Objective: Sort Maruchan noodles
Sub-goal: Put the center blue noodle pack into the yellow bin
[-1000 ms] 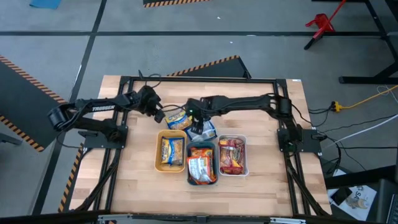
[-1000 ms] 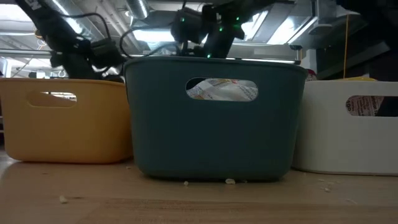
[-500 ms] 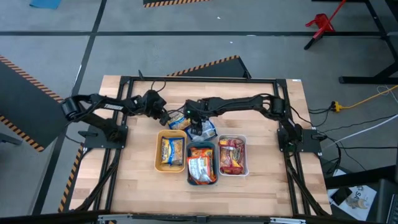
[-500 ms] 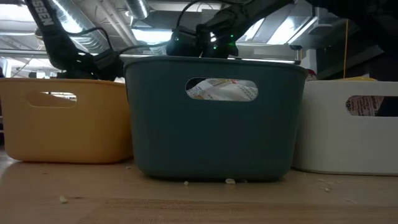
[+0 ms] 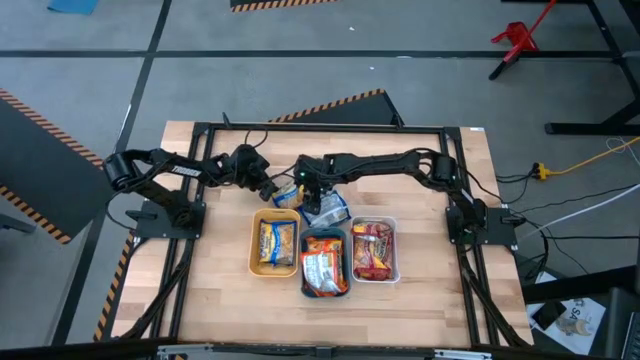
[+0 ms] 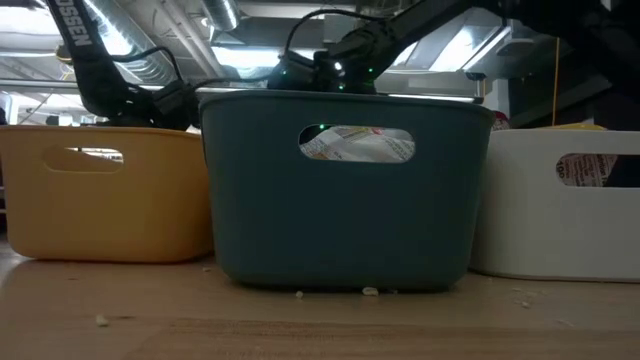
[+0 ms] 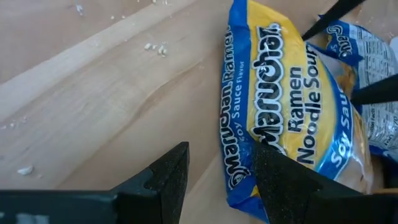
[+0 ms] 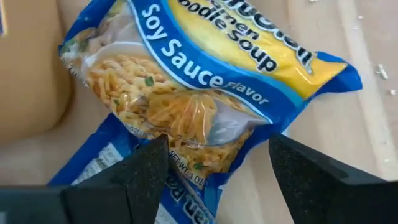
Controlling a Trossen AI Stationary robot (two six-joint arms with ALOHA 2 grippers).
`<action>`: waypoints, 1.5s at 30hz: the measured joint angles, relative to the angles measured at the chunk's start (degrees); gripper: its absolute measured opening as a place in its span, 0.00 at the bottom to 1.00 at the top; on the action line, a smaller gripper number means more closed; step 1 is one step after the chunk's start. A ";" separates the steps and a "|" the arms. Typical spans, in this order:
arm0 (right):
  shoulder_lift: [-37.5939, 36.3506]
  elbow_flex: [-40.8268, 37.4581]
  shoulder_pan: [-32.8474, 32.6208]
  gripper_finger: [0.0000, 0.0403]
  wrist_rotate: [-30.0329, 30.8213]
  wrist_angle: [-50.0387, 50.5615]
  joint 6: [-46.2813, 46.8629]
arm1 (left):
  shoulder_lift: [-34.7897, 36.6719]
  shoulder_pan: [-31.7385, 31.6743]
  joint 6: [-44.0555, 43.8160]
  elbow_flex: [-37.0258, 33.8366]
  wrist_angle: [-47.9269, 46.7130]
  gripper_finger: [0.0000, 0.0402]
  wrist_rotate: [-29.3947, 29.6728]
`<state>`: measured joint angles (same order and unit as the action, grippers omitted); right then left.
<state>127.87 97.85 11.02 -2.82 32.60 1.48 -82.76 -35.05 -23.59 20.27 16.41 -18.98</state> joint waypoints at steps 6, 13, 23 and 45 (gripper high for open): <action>1.73 0.08 -0.13 0.60 -0.67 1.93 1.38 | 0.00 0.00 0.00 0.00 0.05 0.43 0.19; 1.74 0.04 -0.13 0.32 -0.38 3.55 2.70 | 0.00 0.00 -0.08 0.00 0.06 0.43 0.43; 1.45 0.01 -0.63 0.01 2.88 3.67 2.78 | 0.01 0.00 -1.17 0.00 0.07 0.43 0.31; 0.21 14.95 -0.83 0.00 8.34 14.95 0.81 | 16.28 -0.46 -1.65 1.11 -9.94 0.43 -0.17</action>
<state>128.07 112.80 10.20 5.52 47.55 2.28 -66.48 -35.51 -25.24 21.39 6.48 -19.15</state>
